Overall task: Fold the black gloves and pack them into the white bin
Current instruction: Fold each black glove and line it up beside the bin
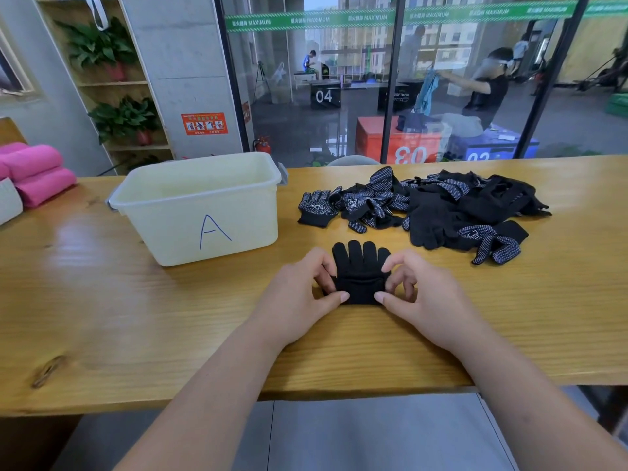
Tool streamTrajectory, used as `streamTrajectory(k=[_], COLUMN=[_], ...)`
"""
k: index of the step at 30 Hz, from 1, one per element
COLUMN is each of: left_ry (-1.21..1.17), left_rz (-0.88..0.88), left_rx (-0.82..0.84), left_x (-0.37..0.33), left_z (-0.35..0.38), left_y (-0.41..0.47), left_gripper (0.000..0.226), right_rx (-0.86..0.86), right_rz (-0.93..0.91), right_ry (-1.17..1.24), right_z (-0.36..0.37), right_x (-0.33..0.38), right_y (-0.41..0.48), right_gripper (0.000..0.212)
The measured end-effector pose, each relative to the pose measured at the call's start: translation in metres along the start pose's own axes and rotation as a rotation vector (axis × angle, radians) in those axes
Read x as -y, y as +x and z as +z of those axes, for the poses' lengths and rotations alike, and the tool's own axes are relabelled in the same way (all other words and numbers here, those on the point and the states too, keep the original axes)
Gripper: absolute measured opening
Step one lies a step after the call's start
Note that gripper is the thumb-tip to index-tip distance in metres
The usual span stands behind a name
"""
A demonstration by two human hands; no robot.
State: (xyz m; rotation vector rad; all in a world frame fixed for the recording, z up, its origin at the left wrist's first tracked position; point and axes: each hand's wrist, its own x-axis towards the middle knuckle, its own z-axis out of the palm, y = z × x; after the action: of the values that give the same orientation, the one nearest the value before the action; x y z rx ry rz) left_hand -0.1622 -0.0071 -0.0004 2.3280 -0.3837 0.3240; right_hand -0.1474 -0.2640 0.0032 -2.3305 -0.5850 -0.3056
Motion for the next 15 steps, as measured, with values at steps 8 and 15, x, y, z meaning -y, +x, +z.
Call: streamTrajectory(k=[8, 15], left_ry=[0.274, 0.377], left_rz=[0.195, 0.244], left_rx=[-0.064, -0.047], left_x=[0.005, 0.003], left_z=[0.006, 0.005], left_y=[0.004, 0.003], left_gripper=[0.007, 0.027], right_rx=[-0.067, -0.067], right_rz=[-0.048, -0.163], right_ry=[-0.344, -0.459], right_z=[0.010, 0.009], right_x=[-0.002, 0.001], right_y=[-0.004, -0.002], right_gripper=[0.015, 0.031])
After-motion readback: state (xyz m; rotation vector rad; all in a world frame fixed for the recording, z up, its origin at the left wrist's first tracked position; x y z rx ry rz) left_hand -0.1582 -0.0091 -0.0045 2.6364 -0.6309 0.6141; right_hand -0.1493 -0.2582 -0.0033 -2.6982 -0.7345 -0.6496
